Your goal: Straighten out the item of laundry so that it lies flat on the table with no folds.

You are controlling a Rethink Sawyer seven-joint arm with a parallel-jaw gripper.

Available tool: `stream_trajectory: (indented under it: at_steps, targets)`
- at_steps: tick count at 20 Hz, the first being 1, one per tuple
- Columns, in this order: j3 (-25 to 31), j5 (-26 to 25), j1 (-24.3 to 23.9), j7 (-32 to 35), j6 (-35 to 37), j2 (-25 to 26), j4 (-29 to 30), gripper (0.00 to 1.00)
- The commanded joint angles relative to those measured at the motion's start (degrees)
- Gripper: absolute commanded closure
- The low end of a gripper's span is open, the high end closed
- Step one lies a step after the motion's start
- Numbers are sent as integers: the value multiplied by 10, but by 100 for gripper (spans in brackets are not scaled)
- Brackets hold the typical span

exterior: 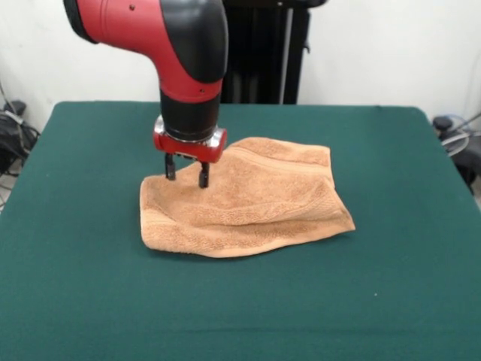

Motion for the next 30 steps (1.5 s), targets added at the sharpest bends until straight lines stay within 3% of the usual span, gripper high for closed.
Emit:
stream_trajectory:
  at_steps: [1, 4, 12, 20, 30]
  targets:
    - [30, 10, 9, 64, 17, 35, -33, 0]
    - [32, 11, 5, 65, 15, 31, -25, 0]
    - [40, 11, -5, 65, 18, -53, 58, 0]
    - [39, 9, -11, 62, 25, -96, 105, 0]
    - [27, -14, -2, 72, -42, -26, 89, 0]
